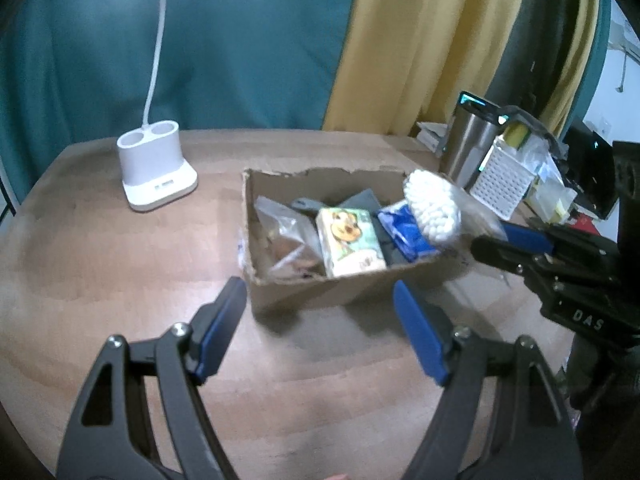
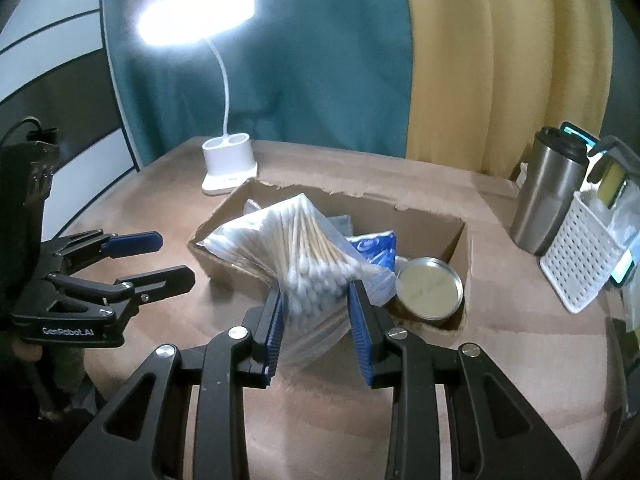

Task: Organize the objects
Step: 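Carry the cotton swab bag over the box and release it with the right tool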

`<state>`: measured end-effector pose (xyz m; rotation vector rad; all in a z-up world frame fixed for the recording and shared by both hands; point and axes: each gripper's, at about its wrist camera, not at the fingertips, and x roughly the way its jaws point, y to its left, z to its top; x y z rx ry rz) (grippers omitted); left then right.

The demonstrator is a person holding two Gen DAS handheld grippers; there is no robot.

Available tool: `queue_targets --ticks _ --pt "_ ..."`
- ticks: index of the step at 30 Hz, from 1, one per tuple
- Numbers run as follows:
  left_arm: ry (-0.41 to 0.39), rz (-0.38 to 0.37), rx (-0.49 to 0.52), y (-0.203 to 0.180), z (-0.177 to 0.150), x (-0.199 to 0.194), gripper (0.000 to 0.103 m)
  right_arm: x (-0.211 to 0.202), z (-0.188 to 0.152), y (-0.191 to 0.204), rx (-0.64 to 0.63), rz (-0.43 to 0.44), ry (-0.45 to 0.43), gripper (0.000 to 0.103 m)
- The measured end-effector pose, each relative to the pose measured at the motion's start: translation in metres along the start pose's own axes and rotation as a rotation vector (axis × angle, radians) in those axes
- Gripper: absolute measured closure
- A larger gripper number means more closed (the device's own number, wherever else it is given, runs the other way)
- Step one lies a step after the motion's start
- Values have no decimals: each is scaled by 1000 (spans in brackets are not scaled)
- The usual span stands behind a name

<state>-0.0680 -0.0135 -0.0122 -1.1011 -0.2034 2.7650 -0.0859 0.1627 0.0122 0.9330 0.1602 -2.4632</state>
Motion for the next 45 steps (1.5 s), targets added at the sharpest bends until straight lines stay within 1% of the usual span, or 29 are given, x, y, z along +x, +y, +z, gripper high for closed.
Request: queue_targets --ticks 8,13,22,28,29,31,32,35,41,43,45 --pt "2 6 -26 9 15 17 25 20 22 -13 -22 -6 15 70" --pt "7 6 -39 7 24 30 25 31 32 -32 -32 -21 36 70" --pt "16 9 -46 -6 41 53 25 46 36 -65 -58 -34 83 70" --pt "32 12 -34 -18 47 65 25 54 37 -79 -121 -8 118 70" --pt "33 13 -32 -19 47 65 25 54 37 -80 -124 -5 118 69" --pt "36 16 -27 -22 47 66 25 55 37 -85 -128 -4 119 54" --pt "37 17 -25 -22 47 67 25 55 37 -87 -126 -13 114 43" --pt "41 21 -19 -24 46 67 25 53 35 -96 -103 -30 100 42" --pt "44 19 -10 -24 44 66 25 53 29 -119 -26 -122 95 42" --pt "46 18 -9 -24 43 65 25 58 26 -124 -5 -126 113 42" --pt "45 18 -8 -25 44 65 25 59 24 -125 9 -111 119 42"
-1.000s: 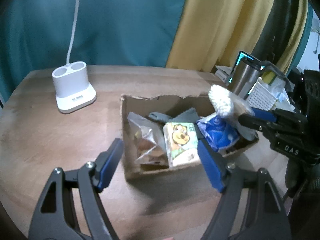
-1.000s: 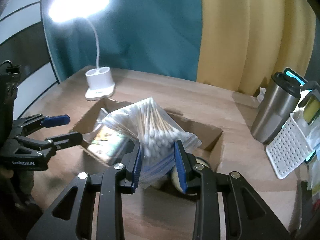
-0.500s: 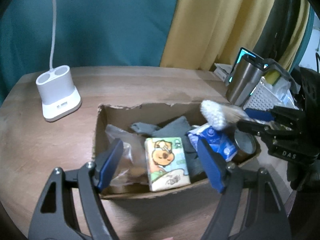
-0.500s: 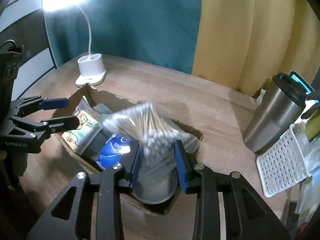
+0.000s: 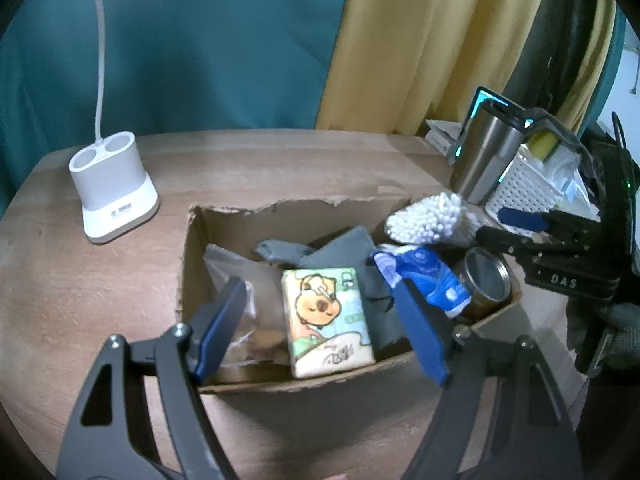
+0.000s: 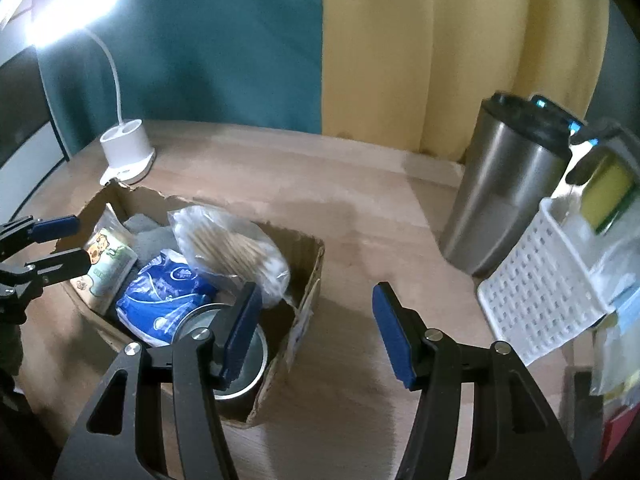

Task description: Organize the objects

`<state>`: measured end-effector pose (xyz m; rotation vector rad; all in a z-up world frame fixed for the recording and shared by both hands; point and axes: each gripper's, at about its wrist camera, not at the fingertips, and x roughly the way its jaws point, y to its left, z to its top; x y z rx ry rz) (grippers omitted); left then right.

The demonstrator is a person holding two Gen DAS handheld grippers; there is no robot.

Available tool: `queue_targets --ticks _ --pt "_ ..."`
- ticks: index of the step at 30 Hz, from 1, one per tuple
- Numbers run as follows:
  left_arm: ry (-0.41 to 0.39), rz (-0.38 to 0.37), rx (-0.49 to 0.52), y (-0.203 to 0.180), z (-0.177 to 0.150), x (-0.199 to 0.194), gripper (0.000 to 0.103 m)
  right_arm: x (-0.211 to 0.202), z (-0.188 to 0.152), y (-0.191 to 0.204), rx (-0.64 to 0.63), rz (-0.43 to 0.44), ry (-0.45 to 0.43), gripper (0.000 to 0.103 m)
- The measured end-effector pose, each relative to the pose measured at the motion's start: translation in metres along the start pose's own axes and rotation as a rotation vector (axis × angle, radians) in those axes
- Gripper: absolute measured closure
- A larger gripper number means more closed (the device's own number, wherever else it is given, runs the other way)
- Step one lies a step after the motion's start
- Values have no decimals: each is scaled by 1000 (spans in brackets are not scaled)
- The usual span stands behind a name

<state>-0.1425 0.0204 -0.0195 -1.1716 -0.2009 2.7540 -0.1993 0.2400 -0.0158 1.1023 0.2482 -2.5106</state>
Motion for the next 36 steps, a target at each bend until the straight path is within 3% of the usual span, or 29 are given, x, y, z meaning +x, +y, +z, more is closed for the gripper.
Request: queue_targets --ticks 11,23,36 --pt "-16 -4 4 3 3 -5 25 -1 18 17 35 20 -54 36" --pt "-11 -6 -10 15 7 2 25 32 22 30 30 -18 10 32" --pt "-40 -28 8 9 -2 -21 25 0 7 38 47 -48 -14 32"
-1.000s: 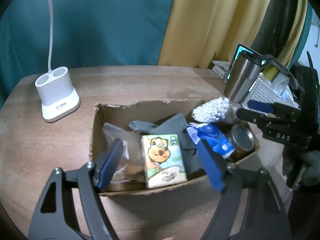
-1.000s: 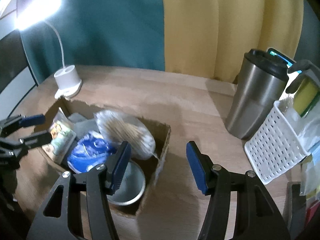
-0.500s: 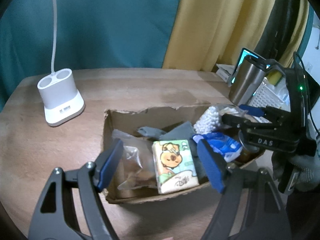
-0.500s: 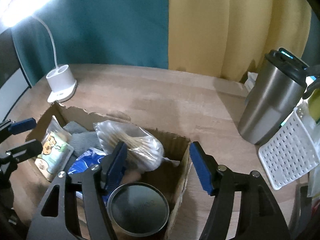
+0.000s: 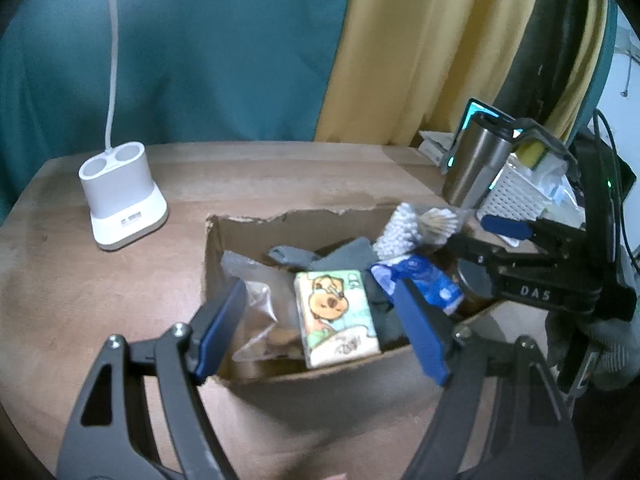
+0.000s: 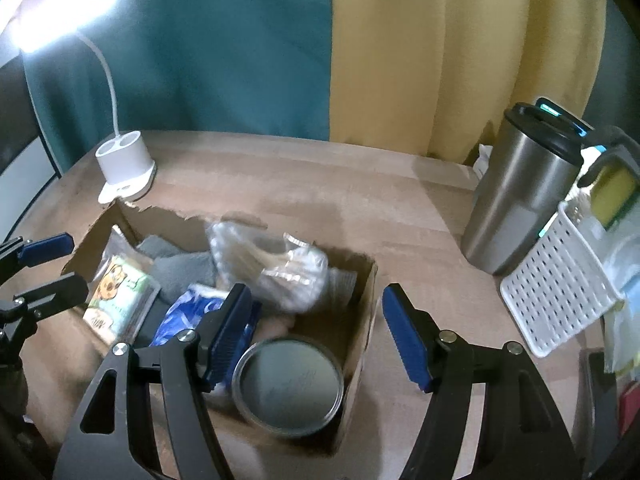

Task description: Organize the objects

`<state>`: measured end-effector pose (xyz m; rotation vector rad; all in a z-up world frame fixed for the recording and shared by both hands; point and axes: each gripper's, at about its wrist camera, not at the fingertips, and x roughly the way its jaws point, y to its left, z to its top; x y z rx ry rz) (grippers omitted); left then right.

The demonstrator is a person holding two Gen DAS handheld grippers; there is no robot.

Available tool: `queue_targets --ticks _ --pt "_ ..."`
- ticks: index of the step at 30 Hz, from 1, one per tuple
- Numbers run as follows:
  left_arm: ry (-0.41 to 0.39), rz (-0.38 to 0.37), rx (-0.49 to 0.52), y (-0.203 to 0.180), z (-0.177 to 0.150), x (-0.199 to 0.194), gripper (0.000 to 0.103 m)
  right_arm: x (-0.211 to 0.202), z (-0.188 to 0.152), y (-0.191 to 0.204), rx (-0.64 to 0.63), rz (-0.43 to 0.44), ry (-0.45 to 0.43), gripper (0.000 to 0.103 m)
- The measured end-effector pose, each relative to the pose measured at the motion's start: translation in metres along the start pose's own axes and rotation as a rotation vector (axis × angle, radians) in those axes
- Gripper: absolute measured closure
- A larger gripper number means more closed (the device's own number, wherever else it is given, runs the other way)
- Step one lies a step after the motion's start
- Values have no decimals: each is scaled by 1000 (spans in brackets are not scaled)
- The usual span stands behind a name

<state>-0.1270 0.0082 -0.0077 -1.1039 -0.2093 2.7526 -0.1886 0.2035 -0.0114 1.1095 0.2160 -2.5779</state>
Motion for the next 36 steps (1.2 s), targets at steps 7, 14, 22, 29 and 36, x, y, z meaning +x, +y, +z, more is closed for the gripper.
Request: queue_targets --ticks 7,14,22,29,36 --pt "-15 -8 9 -8 -12 -19 25 -26 -18 7 13 -2 -14 32" --pt "-26 -12 19 -13 -29 -38 25 -50 -40 15 20 -5 -31 32" --pt "-35 -9 20 -17 -49 -57 25 -71 -60 28 24 2 -44 32" --pt "-35 -6 24 -18 -66 -68 25 -86 -76 36 29 6 -56 32" --pt "-69 -30 15 -20 -81 -86 1 -98 -92 49 16 9 -57 32"
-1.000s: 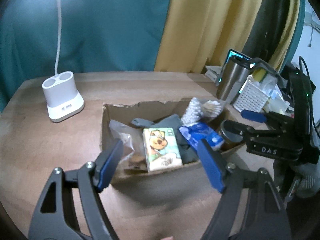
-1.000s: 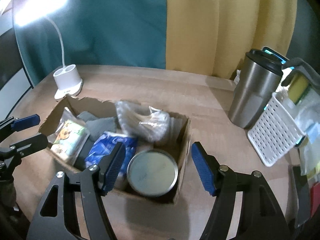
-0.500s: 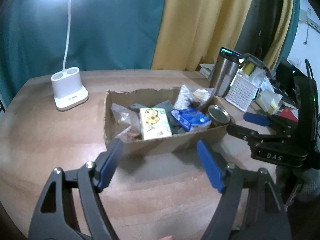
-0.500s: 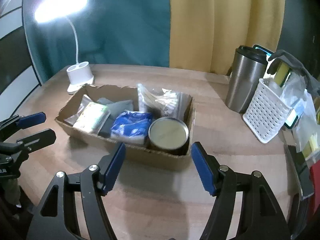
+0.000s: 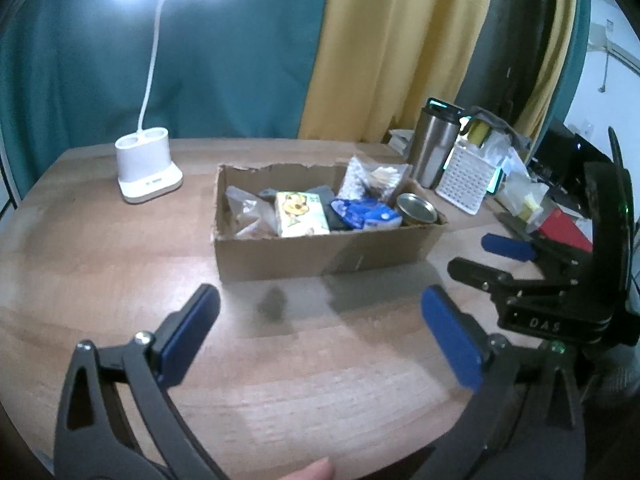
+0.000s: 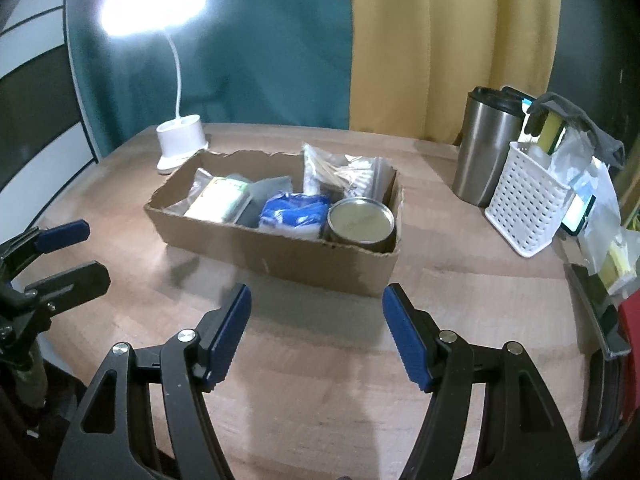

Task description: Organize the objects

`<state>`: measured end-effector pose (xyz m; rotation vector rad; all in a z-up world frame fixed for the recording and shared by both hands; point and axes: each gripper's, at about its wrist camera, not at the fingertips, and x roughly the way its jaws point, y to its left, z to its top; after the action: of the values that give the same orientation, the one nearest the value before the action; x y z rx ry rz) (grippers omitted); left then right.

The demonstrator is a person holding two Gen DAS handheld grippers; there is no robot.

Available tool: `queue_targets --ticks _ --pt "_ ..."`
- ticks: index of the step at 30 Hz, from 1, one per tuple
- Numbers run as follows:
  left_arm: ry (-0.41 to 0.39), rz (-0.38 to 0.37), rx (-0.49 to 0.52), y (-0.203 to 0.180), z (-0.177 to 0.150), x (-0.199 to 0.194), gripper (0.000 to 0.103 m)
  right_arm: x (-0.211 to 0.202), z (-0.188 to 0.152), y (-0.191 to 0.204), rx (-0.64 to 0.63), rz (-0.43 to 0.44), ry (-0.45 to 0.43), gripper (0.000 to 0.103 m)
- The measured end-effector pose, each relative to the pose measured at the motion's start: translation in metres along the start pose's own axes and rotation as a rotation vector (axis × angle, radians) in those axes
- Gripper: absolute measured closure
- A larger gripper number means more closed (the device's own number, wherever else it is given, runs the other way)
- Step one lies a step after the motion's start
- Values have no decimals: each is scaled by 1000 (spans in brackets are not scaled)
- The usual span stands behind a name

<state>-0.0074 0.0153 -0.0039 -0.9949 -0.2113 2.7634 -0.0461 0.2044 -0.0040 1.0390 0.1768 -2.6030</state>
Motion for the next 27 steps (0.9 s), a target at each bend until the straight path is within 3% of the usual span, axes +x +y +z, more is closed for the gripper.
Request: queue_targets --ticks 4,7,27 --pt "-1 20 -1 1 -7 -6 1 -10 -7 7 -3 3 -12 32" --pt "1 39 2 0 -11 -11 1 -15 -13 10 5 8 -20 20" --pt "-15 38 -19 4 -16 -26 1 -30 -25 9 17 5 -32 19"
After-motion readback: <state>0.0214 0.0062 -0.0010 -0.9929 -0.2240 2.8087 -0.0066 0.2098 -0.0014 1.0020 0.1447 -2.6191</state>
